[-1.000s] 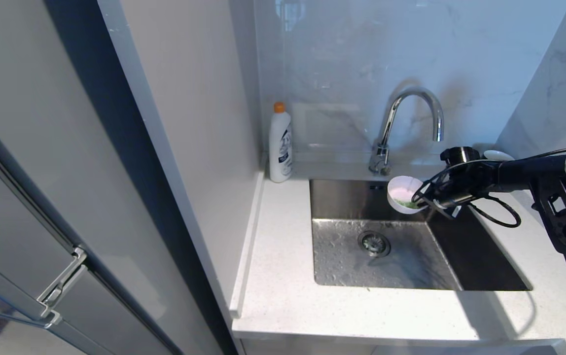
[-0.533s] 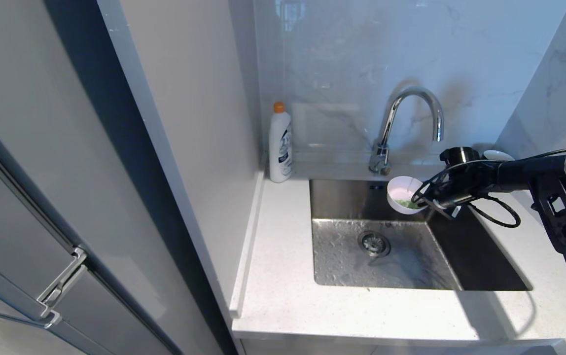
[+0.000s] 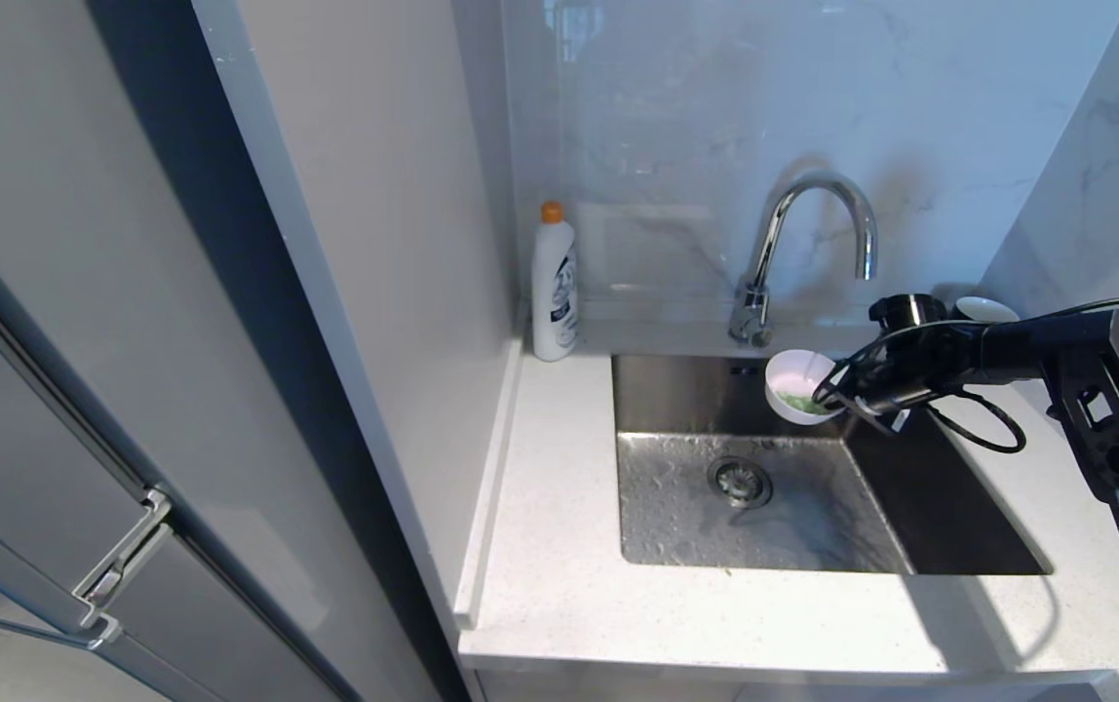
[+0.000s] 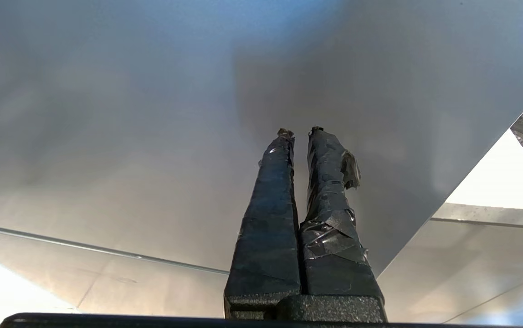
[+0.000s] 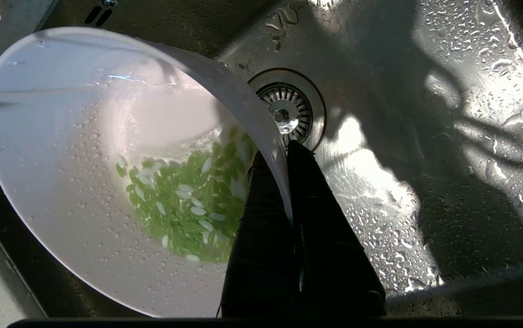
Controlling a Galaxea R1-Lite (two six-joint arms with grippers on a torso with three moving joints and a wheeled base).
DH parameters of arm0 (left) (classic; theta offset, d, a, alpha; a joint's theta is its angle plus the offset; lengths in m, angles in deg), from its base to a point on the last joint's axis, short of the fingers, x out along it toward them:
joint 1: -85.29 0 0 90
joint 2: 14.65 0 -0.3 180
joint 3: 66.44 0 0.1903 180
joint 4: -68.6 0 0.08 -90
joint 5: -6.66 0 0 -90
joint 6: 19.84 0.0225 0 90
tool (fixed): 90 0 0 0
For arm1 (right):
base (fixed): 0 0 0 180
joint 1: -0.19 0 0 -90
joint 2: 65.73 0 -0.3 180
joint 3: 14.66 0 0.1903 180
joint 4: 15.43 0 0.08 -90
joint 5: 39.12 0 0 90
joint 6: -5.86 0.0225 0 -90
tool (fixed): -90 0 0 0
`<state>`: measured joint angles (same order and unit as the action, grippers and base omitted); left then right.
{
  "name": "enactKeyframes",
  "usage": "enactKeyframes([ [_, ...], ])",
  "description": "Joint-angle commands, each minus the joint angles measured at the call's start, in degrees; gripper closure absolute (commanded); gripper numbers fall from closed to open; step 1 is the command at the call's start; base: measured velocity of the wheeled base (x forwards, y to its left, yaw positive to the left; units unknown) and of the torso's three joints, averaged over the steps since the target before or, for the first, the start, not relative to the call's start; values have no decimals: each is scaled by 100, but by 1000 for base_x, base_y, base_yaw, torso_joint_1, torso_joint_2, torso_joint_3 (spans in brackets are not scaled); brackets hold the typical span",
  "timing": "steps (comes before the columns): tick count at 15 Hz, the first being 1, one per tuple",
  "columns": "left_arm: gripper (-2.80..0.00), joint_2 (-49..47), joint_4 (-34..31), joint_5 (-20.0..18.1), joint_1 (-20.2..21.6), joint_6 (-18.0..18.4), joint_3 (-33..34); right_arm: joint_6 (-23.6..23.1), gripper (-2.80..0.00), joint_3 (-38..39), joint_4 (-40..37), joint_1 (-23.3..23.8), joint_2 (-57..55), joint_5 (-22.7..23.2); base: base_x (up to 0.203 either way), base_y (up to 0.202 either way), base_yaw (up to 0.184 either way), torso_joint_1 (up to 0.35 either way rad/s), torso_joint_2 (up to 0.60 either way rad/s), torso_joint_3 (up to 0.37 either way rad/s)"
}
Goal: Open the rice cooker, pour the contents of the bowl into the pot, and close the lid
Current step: Fill a bowl with water from the tap
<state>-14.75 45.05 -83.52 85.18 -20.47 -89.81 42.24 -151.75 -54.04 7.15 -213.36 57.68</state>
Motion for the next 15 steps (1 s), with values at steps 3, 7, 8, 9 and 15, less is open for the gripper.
enactKeyframes([
  [3, 0, -8, 1, 1, 11, -7, 9, 19, 0, 0, 73, 25, -108, 13, 0, 0, 0, 0, 0, 0],
  [7, 0, -8, 1, 1, 10, -7, 9, 19, 0, 0, 144, 60, -152, 5, 0, 0, 0, 0, 0, 0],
  [8, 0, -8, 1, 1, 3, -7, 9, 19, 0, 0, 144, 86, -169, 5, 0, 0, 0, 0, 0, 0],
  [9, 0, -8, 1, 6, 11, -12, 9, 27, 0, 8, 126, 95, -169, -12, 0, 0, 0, 0, 0, 0],
  [15, 0, -8, 5, 3, 2, -16, 9, 19, 0, 0, 135, 113, -196, -7, 0, 0, 0, 0, 0, 0],
])
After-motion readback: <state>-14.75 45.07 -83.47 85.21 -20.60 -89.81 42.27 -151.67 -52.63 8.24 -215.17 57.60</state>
